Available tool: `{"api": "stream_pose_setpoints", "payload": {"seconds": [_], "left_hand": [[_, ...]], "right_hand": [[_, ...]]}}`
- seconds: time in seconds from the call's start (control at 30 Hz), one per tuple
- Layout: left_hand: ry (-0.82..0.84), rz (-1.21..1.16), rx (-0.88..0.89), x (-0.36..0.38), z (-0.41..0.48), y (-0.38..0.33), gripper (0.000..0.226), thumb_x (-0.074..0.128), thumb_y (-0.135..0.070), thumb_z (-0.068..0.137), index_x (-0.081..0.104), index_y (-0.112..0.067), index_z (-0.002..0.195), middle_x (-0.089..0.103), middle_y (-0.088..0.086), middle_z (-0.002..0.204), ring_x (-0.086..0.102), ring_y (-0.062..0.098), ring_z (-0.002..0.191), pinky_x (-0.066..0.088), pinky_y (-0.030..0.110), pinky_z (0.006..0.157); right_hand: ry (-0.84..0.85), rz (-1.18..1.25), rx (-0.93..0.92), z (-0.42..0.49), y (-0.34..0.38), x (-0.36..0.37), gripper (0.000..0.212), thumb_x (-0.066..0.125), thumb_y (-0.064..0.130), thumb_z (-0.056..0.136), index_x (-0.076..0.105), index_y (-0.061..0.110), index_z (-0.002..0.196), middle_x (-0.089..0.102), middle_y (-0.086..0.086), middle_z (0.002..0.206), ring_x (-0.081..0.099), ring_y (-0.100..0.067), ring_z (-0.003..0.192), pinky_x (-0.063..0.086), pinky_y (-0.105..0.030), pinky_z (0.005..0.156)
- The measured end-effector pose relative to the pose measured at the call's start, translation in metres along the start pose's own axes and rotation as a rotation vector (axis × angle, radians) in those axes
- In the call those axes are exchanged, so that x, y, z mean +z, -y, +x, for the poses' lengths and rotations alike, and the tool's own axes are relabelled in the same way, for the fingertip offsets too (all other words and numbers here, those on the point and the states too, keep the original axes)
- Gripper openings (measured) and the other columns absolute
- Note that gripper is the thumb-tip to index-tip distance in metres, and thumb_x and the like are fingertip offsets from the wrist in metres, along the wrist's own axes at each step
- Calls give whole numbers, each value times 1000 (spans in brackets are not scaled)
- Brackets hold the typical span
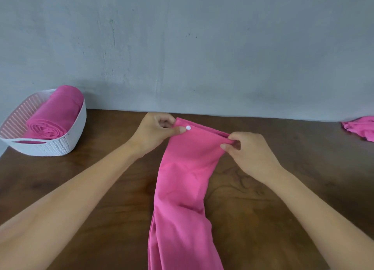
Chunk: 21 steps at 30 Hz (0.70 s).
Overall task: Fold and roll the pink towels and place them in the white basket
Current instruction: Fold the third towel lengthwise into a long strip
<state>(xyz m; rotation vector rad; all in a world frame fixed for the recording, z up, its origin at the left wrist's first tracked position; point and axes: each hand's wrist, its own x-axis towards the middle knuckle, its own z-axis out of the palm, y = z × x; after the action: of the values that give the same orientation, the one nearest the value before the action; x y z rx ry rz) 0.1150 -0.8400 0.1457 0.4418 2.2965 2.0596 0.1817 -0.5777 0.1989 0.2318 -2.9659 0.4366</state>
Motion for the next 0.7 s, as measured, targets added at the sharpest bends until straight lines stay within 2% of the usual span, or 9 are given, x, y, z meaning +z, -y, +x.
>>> {"api": "stream_pose_setpoints", "payload": {"seconds": [0.07, 0.13, 0.2, 0.3, 0.43, 0.53, 0.6, 0.7], "left_hand": [[20, 4, 12, 3, -7, 0, 38, 88, -30, 78, 70, 4, 84, 72, 22, 89, 70, 35, 88, 52, 33, 84], [45, 37, 31, 6, -15, 3, 40, 87, -31, 79, 69, 4, 82, 70, 24, 87, 69, 29, 79, 50, 33, 81], [66, 73, 42, 9, -28, 4, 31, 86, -28, 80, 71, -1, 79, 73, 14, 81, 71, 22, 79, 53, 33, 78], [109, 107, 46, 14, -56, 8, 18, 84, -23, 82, 74, -9, 79, 75, 6, 80, 72, 24, 78, 56, 40, 77], [98, 137, 25, 24, -96, 25, 26, 85, -32, 79, 69, -12, 73, 73, 8, 78, 70, 32, 79, 58, 46, 80], [40, 174, 7, 33, -130, 38, 39, 84, -45, 76, 65, -11, 71, 68, 11, 76, 66, 35, 76, 56, 49, 75], [25, 230, -11, 40, -153, 45, 40, 84, -47, 76, 66, -12, 72, 67, 6, 75, 64, 31, 74, 55, 47, 73], [13, 324, -36, 56, -185, 51, 23, 85, -35, 79, 70, -20, 72, 69, -4, 76, 63, 14, 72, 54, 36, 72]], "right_hand": [[-37, 83, 66, -6, 0, 0, 15, 70, 35, 92, 73, 22, 86, 69, 10, 83, 60, -3, 77, 47, -24, 69], [-29, 108, 108, -13, 0, 3, 14, 73, 34, 90, 74, 22, 85, 69, 11, 82, 60, 0, 76, 40, -14, 65], [3, 121, 135, -20, -1, 7, 12, 76, 35, 88, 74, 24, 83, 66, 16, 78, 58, 3, 74, 36, -10, 61], [67, 140, 159, -38, -6, 14, 8, 80, 32, 85, 75, 26, 84, 61, 22, 78, 55, 8, 75, 34, -8, 64], [126, 187, 138, -71, -10, 31, 9, 84, 30, 80, 76, 28, 80, 69, 18, 80, 63, 3, 77, 47, -20, 72], [189, 233, 78, -102, -14, 47, 9, 84, 29, 81, 75, 32, 78, 71, 17, 79, 66, -1, 77, 53, -26, 74], [214, 254, 17, -126, -17, 58, 12, 80, 29, 84, 72, 33, 77, 69, 17, 75, 64, -4, 73, 52, -29, 69], [233, 234, -52, -158, -28, 74, 12, 73, 31, 90, 69, 30, 78, 65, 13, 72, 59, -8, 69, 49, -34, 64]]}}
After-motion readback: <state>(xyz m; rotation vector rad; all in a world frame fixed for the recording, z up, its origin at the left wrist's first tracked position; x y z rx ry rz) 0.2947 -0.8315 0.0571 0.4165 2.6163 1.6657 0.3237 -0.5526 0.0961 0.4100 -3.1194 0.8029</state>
